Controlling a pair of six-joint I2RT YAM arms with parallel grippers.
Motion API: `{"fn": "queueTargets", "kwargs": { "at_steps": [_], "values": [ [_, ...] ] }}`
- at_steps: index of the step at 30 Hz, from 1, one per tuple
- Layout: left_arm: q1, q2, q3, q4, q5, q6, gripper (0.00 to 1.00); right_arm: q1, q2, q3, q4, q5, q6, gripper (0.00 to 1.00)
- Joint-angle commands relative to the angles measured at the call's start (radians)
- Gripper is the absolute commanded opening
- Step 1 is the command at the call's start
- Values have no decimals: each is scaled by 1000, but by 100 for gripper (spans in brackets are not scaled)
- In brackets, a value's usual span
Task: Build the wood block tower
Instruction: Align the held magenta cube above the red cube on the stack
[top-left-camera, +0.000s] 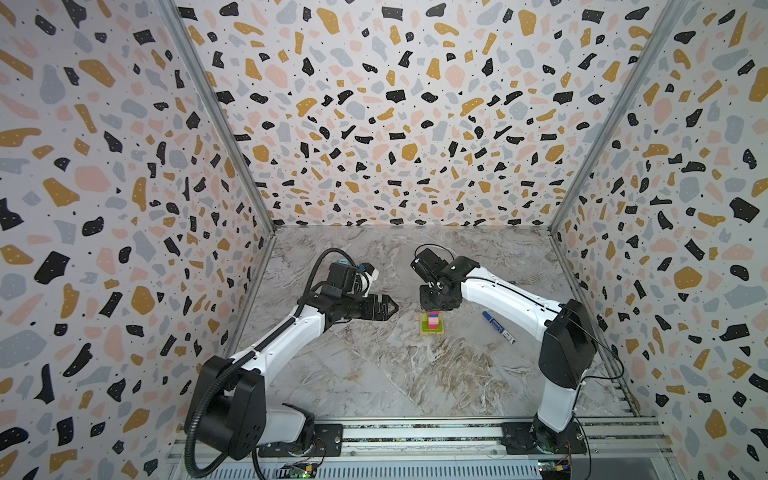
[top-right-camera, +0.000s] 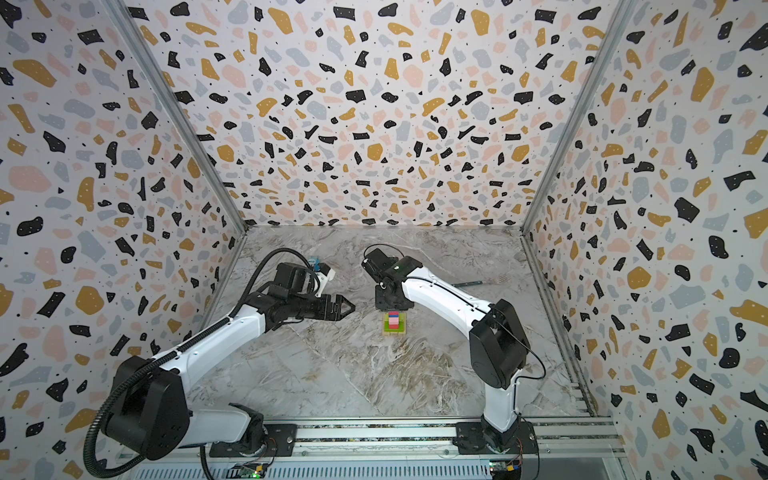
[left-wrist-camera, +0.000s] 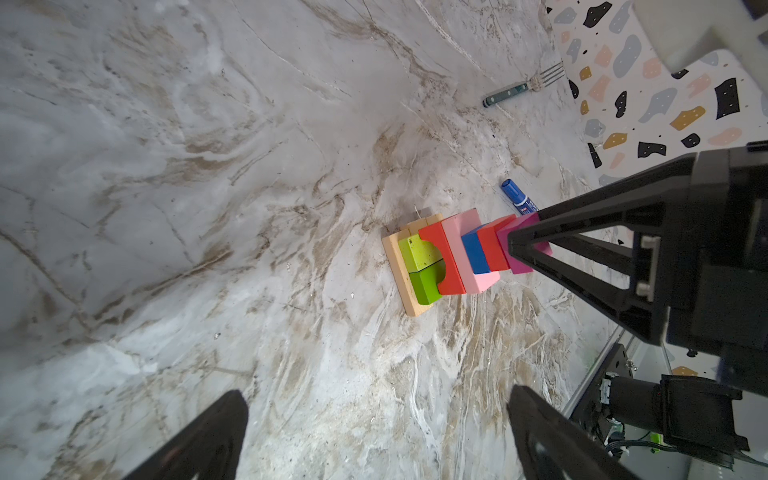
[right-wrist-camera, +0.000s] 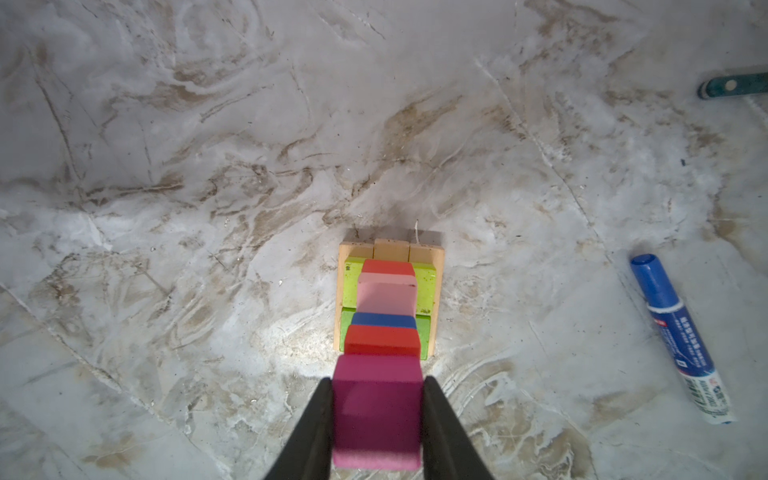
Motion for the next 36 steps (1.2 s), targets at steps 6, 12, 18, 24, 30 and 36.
{"fn": "queueTargets", "kwargs": {
  "at_steps": [6,12,18,24,30,36],
  "values": [
    [6,-15,-12,25,11,1,99,4,-12,0,-13,19,4,31],
    [5,-16,-12,25,10,1,99,4,-12,15,-21,24,4,31],
    [4,-15,-12,26,11,1,99,5,-13,23,-23,27,2,31],
    [6,-13,-12,26,10,1,99,4,-10,31,-25,27,4,31],
    [4,-14,-11,25,11,1,99,4,-9,43,-27,30,1,31],
    [5,-13,-10,26,11,1,99,4,-5,46,-26,27,0,31]
  ]
}}
